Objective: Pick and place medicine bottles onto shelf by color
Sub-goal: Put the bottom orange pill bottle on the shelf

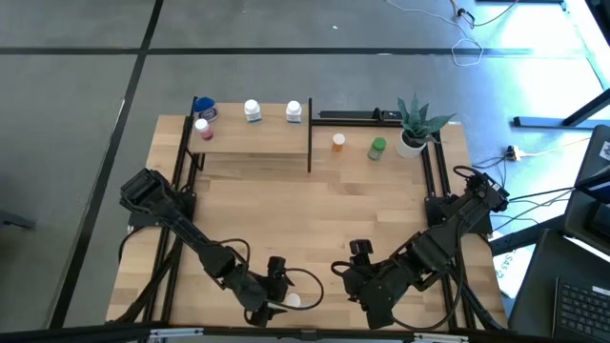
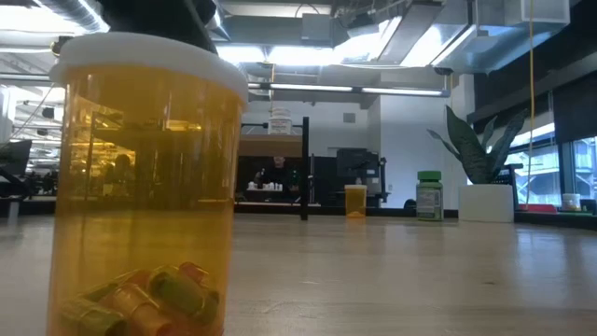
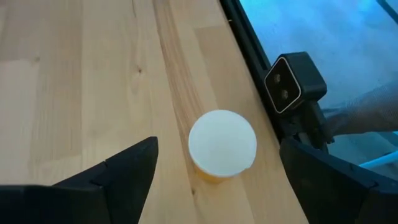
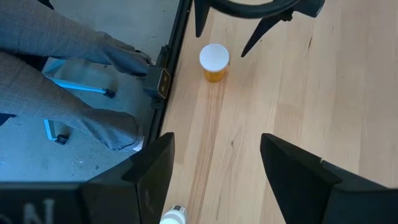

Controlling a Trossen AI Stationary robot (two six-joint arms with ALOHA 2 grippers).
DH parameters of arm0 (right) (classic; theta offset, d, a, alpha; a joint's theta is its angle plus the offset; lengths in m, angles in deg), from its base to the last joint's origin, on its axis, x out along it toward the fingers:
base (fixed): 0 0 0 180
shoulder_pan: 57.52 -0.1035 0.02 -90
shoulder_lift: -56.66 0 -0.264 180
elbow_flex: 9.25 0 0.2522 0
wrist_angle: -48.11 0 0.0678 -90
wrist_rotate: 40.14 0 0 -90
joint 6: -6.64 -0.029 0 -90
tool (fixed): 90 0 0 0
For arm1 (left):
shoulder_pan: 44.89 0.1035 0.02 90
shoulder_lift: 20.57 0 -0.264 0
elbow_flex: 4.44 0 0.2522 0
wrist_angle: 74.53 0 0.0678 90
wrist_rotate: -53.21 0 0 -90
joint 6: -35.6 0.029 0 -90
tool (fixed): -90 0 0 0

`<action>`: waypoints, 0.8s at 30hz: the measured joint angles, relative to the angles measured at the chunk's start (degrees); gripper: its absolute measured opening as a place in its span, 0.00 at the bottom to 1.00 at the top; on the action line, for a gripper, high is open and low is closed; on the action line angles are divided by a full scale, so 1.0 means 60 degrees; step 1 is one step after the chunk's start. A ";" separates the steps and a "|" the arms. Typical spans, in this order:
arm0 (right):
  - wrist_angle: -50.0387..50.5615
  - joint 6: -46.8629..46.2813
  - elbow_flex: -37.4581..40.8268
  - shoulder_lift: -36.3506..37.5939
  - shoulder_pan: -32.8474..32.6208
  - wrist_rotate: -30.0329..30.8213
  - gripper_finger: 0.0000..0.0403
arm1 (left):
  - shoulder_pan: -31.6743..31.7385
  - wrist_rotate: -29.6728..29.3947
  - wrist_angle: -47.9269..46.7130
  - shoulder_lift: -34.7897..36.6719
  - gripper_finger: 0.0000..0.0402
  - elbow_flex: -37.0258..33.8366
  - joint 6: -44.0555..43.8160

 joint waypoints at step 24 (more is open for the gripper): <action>0.0000 0.0000 0.0000 0.0000 0.0000 0.0004 0.59 | 0.0106 0.0250 0.0146 0.0000 0.90 0.0004 -0.0007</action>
